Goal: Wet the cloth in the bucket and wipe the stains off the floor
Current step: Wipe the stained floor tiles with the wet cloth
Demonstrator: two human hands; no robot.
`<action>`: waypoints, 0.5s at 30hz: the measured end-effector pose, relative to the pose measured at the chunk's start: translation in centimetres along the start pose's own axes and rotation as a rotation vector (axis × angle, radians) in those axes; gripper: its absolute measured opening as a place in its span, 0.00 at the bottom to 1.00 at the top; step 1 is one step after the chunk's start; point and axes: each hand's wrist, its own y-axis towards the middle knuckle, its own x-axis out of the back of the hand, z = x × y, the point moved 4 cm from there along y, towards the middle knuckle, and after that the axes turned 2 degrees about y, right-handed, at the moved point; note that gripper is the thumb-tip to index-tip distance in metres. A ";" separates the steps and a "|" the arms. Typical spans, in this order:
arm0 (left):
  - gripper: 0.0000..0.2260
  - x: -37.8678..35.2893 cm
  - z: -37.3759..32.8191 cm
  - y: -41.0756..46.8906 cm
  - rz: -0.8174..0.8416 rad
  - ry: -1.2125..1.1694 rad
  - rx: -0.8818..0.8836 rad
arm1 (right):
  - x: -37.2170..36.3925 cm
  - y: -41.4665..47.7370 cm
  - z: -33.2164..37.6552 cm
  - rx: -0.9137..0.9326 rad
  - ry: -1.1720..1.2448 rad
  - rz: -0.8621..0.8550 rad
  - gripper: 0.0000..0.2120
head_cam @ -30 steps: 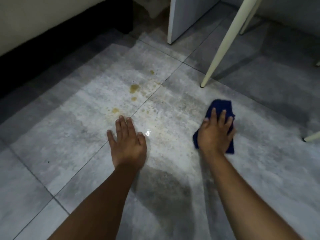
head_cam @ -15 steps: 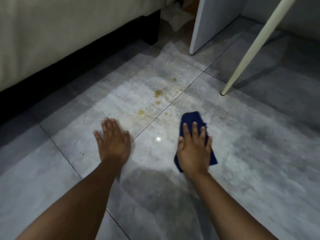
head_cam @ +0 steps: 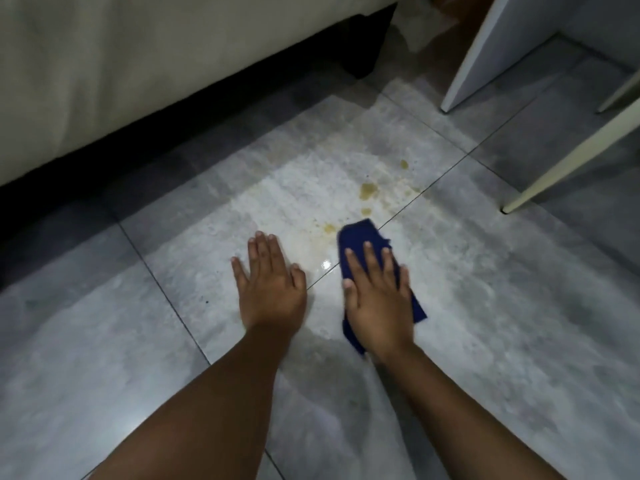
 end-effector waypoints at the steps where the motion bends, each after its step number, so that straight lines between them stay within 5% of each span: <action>1: 0.30 0.0 0.0 0.0 0.013 0.010 0.006 | -0.2 0.8 1.2 0.075 0.002 0.035 0.25; 5: 0.29 0.1 0.0 0.1 0.045 0.024 0.006 | 0.0 7.2 1.8 0.178 0.004 0.059 0.24; 10: 0.29 0.1 0.0 0.2 0.038 0.020 0.005 | 0.2 6.9 -0.1 -0.108 0.026 -0.047 0.24; 15: 0.29 0.1 0.1 0.2 0.068 0.006 0.004 | -0.6 5.5 4.7 0.364 -0.027 0.138 0.23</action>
